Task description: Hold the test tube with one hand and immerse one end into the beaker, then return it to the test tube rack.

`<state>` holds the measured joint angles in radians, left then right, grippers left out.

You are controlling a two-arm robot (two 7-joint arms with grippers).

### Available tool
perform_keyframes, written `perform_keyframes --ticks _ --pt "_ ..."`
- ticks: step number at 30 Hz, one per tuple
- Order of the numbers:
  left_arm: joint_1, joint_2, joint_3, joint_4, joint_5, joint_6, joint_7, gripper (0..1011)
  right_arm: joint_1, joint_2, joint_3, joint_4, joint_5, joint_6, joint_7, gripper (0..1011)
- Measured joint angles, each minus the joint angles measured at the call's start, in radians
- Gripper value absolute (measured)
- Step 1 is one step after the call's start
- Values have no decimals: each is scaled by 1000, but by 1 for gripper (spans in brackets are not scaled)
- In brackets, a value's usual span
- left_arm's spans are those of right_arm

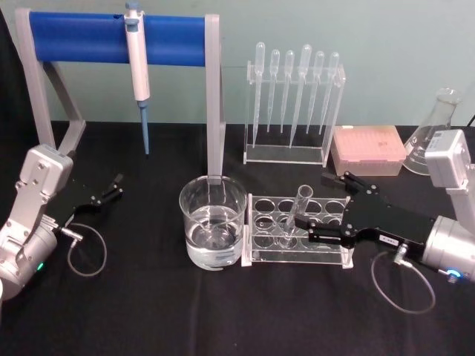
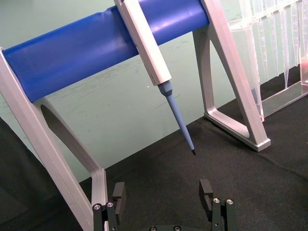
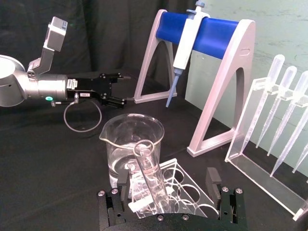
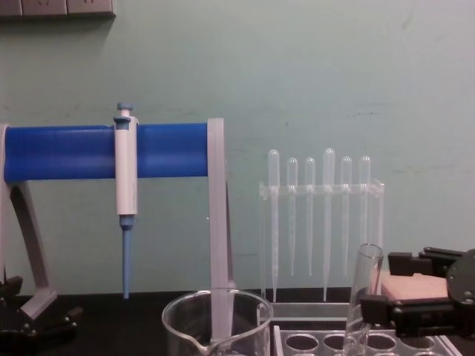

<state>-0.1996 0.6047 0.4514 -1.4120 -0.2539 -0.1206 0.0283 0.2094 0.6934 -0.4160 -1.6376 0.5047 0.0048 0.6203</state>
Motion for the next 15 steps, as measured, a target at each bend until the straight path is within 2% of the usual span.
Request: perform_keyframes --ticks 15 --pt "0 0 0 0 0 0 0 1000 20 -34 -26 6 -23 29 -15 1003"
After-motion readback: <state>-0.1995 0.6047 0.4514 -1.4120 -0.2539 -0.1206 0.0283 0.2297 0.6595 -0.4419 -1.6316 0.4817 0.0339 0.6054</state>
